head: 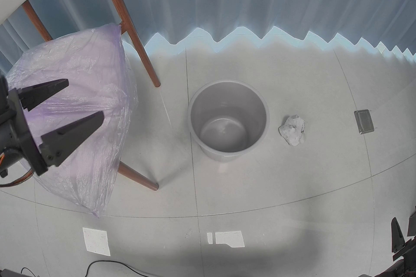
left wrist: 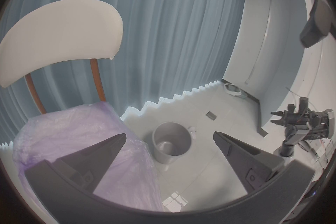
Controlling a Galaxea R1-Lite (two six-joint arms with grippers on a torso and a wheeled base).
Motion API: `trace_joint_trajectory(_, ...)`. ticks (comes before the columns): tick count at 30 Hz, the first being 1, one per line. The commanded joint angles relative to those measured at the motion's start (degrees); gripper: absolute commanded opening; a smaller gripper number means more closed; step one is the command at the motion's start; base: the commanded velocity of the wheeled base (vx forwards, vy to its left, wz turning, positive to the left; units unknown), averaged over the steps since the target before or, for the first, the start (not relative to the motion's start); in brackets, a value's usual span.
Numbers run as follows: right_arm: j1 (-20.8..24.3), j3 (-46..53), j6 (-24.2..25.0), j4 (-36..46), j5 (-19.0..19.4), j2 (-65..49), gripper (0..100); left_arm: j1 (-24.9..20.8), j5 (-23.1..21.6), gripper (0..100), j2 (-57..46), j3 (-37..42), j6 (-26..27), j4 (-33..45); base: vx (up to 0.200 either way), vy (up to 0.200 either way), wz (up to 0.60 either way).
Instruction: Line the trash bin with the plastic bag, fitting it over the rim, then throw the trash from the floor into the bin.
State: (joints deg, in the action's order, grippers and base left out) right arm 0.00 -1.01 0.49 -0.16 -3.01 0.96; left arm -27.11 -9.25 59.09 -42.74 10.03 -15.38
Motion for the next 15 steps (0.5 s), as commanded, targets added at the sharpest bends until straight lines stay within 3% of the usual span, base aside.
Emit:
trace_joint_trajectory(1, 0.0, 1.0, 0.0, 0.0, 0.0, -0.9, 100, -6.5, 6.9, 100, 7.4, -4.5, 1.6, 0.0, 0.000, 0.000, 0.00)
trace_joint_trajectory(2, -0.1, 1.0, 0.0, 0.0, 0.0, -0.9, 100, -8.7, 12.3, 100, 9.3, -6.2, 3.6, 0.1, 0.000, 0.000, 0.00)
trace_joint_trajectory(4, 0.0, 1.0, 0.0, 0.0, -0.1, -0.9, 100, -10.7, 17.4, 100, 10.6, -7.2, 5.8, 0.1, 0.000, 0.000, 0.00)
trace_joint_trajectory(5, 0.0, 1.0, 0.0, 0.0, -0.1, -0.9, 100, -10.7, 17.4, 100, 10.6, -7.2, 5.8, 0.1, 0.000, 0.000, 0.00)
trace_joint_trajectory(6, 0.0, 1.0, 0.0, 0.0, 0.0, -0.9, 100, -13.0, 22.7, 100, 12.3, -8.7, 7.5, 0.1, 0.000, 0.000, 0.00)
trace_joint_trajectory(10, 0.0, 1.0, 0.0, 0.0, 0.0, -1.0, 100, -17.0, 31.0, 100, 15.6, -10.0, 8.2, 0.2, 0.000, 0.000, 0.00)
trace_joint_trajectory(11, 0.0, 1.0, 0.0, 0.0, 0.0, -0.9, 100, -18.4, 34.7, 100, 16.2, -10.2, 10.2, 0.6, 0.000, 0.000, 0.00)
trace_joint_trajectory(15, 0.0, 1.0, 0.0, 0.0, -0.1, -0.9, 100, -19.0, 38.2, 100, 16.8, -9.8, 19.8, 3.8, 0.000, 0.000, 0.00)
